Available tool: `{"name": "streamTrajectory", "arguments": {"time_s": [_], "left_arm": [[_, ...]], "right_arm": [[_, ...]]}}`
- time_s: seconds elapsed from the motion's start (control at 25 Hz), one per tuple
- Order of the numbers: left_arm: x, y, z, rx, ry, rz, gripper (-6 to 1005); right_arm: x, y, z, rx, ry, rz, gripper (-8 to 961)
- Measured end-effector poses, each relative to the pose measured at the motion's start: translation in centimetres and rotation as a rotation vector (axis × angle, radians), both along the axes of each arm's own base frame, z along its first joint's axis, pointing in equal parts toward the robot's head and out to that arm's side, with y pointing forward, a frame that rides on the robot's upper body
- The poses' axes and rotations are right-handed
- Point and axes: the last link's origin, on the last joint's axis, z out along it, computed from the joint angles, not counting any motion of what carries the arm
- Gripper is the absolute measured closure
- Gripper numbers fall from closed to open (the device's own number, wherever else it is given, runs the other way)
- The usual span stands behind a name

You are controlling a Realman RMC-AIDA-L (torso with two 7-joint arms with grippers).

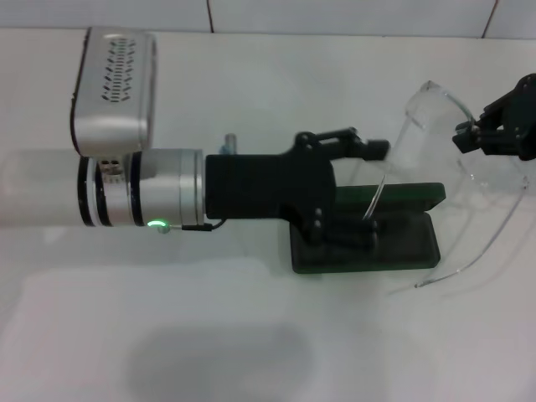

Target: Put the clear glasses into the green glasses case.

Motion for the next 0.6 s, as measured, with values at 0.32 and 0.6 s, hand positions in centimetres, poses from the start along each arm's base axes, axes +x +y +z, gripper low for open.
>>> {"name": "streamTrajectory", "arguments": {"time_s": [0.32, 0.6], "left_arm": [[1.1, 1.2, 0.2, -0.102, 0.115, 0.016, 112], [1.5, 2.7, 0.3, -0.109, 0.168, 0.096, 112]], "right_arm": [[-0.8, 0.5, 0.4, -0.018, -0.029, -0.02, 848], [-1.6, 0.7, 0.3, -0.059, -0.082, -0.088, 847]]}}
